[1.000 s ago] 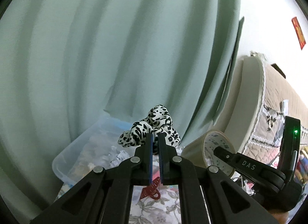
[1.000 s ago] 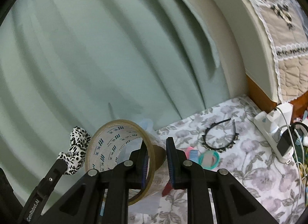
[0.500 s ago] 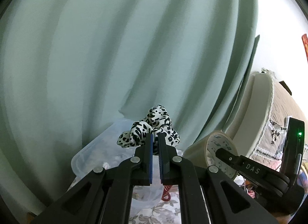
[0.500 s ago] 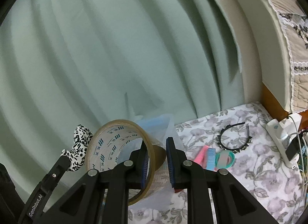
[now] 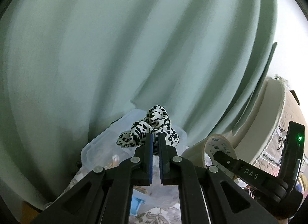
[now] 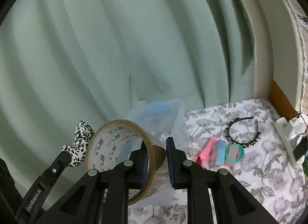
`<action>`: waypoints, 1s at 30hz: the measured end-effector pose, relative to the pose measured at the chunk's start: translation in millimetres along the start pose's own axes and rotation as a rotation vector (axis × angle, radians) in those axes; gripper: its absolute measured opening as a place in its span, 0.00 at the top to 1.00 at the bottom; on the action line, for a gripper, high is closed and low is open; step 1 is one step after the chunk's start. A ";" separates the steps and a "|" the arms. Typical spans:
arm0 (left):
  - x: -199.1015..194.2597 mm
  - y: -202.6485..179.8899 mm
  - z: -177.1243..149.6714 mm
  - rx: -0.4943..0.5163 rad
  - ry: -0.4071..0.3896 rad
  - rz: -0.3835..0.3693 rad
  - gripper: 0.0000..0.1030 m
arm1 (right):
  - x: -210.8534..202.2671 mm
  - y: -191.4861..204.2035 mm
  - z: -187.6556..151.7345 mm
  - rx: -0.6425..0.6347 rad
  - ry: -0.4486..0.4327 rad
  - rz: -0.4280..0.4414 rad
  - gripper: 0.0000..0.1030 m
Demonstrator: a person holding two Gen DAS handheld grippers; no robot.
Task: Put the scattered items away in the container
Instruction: 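Lift the scrunchie and tape roll and carry both over the clear bin, then open both grippers to drop the scrunchie and tape roll into the bin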
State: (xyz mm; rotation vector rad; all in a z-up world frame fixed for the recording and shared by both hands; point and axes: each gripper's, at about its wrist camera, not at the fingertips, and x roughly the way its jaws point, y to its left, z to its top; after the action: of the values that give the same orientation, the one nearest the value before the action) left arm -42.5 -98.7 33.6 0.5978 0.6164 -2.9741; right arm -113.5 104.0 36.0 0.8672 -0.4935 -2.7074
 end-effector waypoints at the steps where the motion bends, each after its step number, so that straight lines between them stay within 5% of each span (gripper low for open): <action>1: -1.0 -3.3 -2.7 -0.006 0.005 0.002 0.96 | 4.3 1.9 -0.4 -0.005 0.008 -0.001 0.81; 24: 38.8 42.0 -12.7 -0.096 0.142 0.033 0.94 | 80.3 29.4 -18.5 -0.111 0.177 -0.017 0.77; 30: 45.4 37.1 -16.9 -0.110 0.159 0.034 0.75 | 92.7 31.2 -26.3 -0.130 0.230 -0.012 0.66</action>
State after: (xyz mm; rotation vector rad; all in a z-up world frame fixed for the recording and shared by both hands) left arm -73.8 -124.7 -11.8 0.8313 0.7670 -2.8580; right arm -166.7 37.9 -19.2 1.1289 -0.2609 -2.5718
